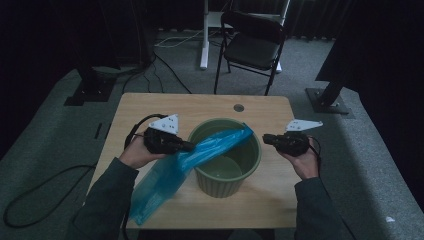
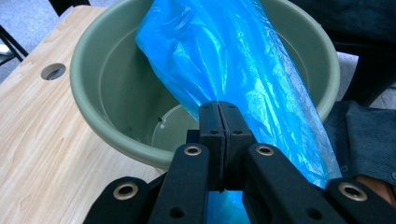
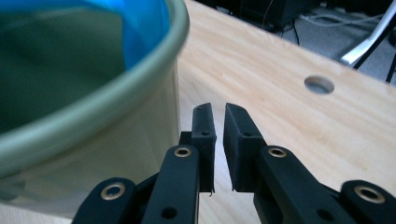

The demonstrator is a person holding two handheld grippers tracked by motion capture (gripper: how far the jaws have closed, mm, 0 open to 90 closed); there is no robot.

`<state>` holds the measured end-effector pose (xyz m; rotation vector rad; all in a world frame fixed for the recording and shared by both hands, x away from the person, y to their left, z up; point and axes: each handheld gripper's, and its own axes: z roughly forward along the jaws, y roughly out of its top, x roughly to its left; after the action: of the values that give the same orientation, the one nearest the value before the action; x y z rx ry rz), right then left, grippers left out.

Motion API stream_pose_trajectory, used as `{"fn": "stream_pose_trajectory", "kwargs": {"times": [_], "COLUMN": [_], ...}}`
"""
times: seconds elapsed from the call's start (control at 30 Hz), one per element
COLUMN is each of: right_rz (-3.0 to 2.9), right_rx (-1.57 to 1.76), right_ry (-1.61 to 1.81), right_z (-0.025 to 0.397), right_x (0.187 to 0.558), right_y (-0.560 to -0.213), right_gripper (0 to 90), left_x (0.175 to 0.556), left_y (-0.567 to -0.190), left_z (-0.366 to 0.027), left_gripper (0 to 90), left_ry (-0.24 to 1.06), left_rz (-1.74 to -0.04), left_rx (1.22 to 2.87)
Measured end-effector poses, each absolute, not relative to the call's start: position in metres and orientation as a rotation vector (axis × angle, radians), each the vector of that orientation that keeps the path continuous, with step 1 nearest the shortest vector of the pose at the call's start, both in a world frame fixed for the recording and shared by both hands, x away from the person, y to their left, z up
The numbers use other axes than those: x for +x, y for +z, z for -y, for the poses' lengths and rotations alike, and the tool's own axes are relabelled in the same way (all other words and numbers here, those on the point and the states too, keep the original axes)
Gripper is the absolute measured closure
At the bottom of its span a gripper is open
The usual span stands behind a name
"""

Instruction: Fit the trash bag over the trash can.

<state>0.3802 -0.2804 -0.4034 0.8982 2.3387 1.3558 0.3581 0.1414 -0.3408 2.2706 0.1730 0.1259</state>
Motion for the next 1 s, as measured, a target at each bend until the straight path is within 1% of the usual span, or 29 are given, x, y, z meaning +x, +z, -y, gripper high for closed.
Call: {"fn": "stream_pose_trajectory", "kwargs": {"times": [0.23, 0.47, 0.6, 0.77, 1.0], "right_rz": [-2.306, -2.287, -2.319, -2.400, -2.474], "right_rx": [0.825, 0.748, 0.703, 0.672, 0.651], "right_ry": [1.436, 1.608, 1.613, 1.567, 1.509], "right_z": [0.272, 0.263, 0.253, 0.241, 0.232], "right_x": [0.377, 0.376, 0.376, 0.378, 0.379], "right_y": [-0.375, -0.361, -0.359, -0.367, -0.374], "right_gripper": [83.3, 81.5, 81.3, 83.0, 83.1], "left_x": [0.359, 0.359, 0.360, 0.361, 0.370], "left_y": [-0.342, -0.343, -0.342, -0.338, -0.334], "left_z": [-0.139, -0.138, -0.137, -0.133, -0.124], "left_gripper": [88.9, 88.9, 88.9, 88.9, 88.9], "left_ry": [0.119, 0.116, 0.116, 0.124, 0.151], "left_rz": [-0.169, -0.170, -0.175, -0.191, -0.271], "left_rx": [2.274, 2.274, 2.255, 2.219, 2.162]}}
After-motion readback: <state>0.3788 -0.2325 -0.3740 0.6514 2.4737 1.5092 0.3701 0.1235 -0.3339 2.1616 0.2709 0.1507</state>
